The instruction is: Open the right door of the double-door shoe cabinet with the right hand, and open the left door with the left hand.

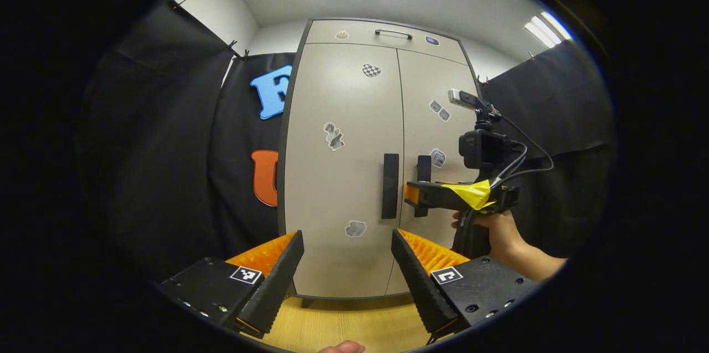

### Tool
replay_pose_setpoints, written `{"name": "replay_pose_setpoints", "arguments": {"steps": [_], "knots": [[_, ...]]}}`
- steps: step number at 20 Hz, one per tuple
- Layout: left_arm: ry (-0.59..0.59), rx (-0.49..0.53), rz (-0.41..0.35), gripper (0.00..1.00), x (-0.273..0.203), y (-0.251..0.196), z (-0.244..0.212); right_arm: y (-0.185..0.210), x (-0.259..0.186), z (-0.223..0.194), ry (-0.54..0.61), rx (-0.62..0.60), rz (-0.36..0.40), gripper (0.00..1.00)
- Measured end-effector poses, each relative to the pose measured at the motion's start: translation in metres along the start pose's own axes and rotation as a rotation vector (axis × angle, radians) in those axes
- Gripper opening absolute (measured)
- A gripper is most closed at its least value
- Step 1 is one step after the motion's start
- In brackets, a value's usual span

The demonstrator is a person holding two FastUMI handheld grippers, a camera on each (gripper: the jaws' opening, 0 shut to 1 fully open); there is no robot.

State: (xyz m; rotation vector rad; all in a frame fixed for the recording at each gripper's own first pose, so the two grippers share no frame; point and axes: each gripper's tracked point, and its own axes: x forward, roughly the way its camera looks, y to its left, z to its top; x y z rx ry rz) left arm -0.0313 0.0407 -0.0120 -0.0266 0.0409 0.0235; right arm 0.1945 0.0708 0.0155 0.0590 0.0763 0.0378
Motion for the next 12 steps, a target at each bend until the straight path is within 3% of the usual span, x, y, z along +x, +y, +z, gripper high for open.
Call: {"name": "replay_pose_setpoints", "arguments": {"steps": [3,6,8,12], "knots": [[0.001,-0.009,0.009,0.95,0.0025,0.0036,0.0006,0.0035,-0.0008,0.0015,-0.006,0.004,0.015,0.84],[-0.001,-0.016,0.01,0.95,0.004,0.005,0.0016,0.0084,0.001,-0.0015,0.005,0.025,0.025,0.51],[-0.003,-0.012,0.013,0.95,0.0042,0.0067,0.0023,0.0081,0.0013,-0.0001,0.002,0.005,0.011,0.36],[-0.004,-0.014,0.009,0.95,0.0054,0.0045,0.0028,0.0081,0.0011,-0.0005,0.007,-0.002,0.028,0.31]]}}
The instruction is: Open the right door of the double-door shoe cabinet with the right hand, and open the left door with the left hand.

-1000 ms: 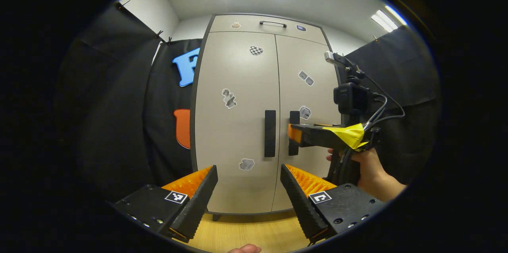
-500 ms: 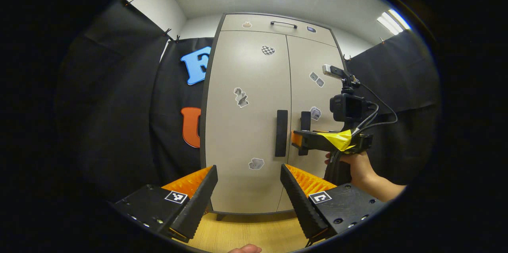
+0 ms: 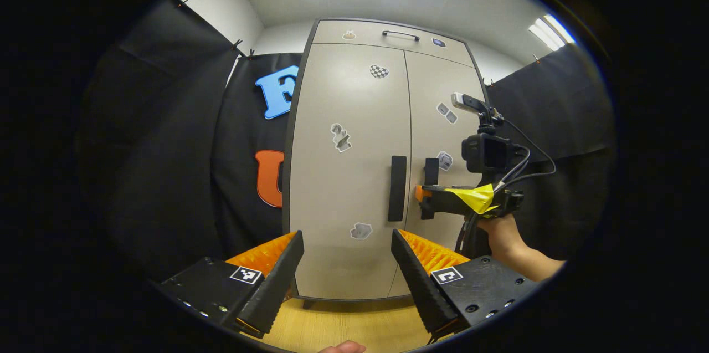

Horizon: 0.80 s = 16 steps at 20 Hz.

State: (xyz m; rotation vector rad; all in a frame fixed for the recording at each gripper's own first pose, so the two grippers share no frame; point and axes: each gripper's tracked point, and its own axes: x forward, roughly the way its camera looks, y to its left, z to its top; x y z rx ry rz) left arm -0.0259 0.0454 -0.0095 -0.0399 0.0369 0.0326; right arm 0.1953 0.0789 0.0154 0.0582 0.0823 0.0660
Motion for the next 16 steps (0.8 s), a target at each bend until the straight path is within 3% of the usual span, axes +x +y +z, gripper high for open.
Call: {"name": "replay_pose_setpoints", "arguments": {"steps": [5,10,16], "knots": [[0.008,0.001,-0.012,0.95,0.0,-0.006,-0.003,-0.001,0.001,0.001,-0.036,-0.034,0.008,0.1],[0.005,0.004,-0.004,0.95,-0.007,-0.003,-0.001,0.0,-0.001,0.001,-0.024,-0.032,0.007,0.07],[-0.004,0.011,0.013,0.95,-0.014,0.004,0.0,0.001,-0.019,-0.002,-0.015,-0.023,0.059,0.08]]}}
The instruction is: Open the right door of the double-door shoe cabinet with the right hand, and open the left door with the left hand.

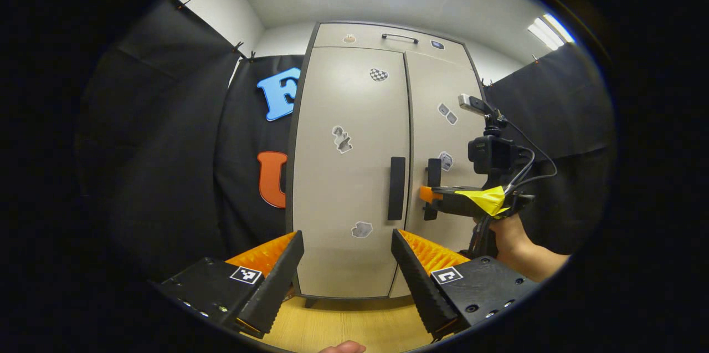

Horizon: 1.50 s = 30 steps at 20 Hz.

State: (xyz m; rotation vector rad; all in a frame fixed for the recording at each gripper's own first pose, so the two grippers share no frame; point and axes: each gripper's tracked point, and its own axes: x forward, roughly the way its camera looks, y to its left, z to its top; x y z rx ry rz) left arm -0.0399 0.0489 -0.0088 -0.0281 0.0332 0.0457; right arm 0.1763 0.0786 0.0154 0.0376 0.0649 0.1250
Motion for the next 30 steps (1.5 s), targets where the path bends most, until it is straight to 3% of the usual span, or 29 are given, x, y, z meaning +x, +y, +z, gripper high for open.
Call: {"name": "replay_pose_setpoints", "arguments": {"steps": [5,15,22,30], "knots": [[0.009,0.013,0.003,0.95,-0.002,-0.002,-0.005,-0.005,-0.039,-0.002,0.01,0.008,0.09,0.08],[0.012,0.018,0.018,0.95,0.001,-0.001,-0.007,-0.025,-0.093,-0.006,0.019,-0.013,0.155,0.08],[0.019,-0.003,0.018,0.95,0.012,-0.006,-0.012,-0.055,-0.139,-0.006,0.019,-0.015,0.131,0.08],[0.057,-0.015,-0.012,0.95,0.025,-0.017,-0.026,-0.098,-0.178,-0.003,0.005,-0.022,0.035,0.08]]}}
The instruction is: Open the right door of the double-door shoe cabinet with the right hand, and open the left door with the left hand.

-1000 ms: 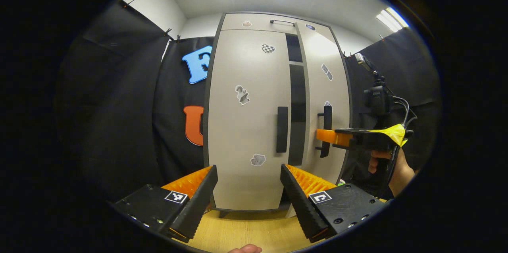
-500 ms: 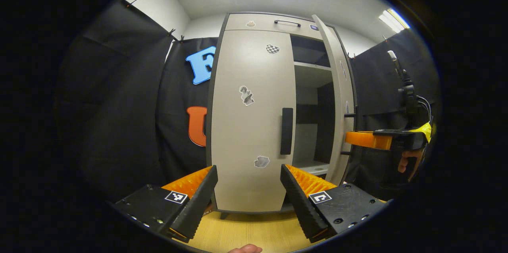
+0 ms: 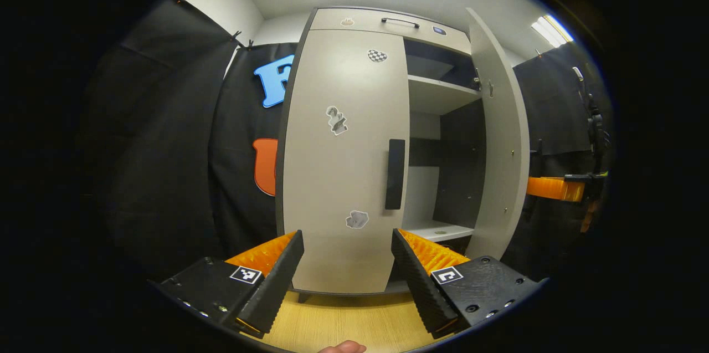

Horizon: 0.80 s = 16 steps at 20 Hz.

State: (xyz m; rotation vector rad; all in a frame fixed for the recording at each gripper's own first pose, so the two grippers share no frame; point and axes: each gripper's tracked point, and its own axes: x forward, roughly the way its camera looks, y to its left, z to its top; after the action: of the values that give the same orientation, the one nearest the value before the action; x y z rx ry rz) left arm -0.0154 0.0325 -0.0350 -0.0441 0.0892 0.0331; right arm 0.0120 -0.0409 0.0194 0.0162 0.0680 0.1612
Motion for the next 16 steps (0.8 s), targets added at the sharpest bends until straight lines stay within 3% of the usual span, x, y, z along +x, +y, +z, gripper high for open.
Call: {"name": "replay_pose_setpoints", "arguments": {"steps": [16], "knots": [[-0.028,-0.02,-0.033,0.95,0.002,-0.014,0.007,-0.099,-0.03,0.002,-0.016,-0.04,-0.217,0.04]]}}
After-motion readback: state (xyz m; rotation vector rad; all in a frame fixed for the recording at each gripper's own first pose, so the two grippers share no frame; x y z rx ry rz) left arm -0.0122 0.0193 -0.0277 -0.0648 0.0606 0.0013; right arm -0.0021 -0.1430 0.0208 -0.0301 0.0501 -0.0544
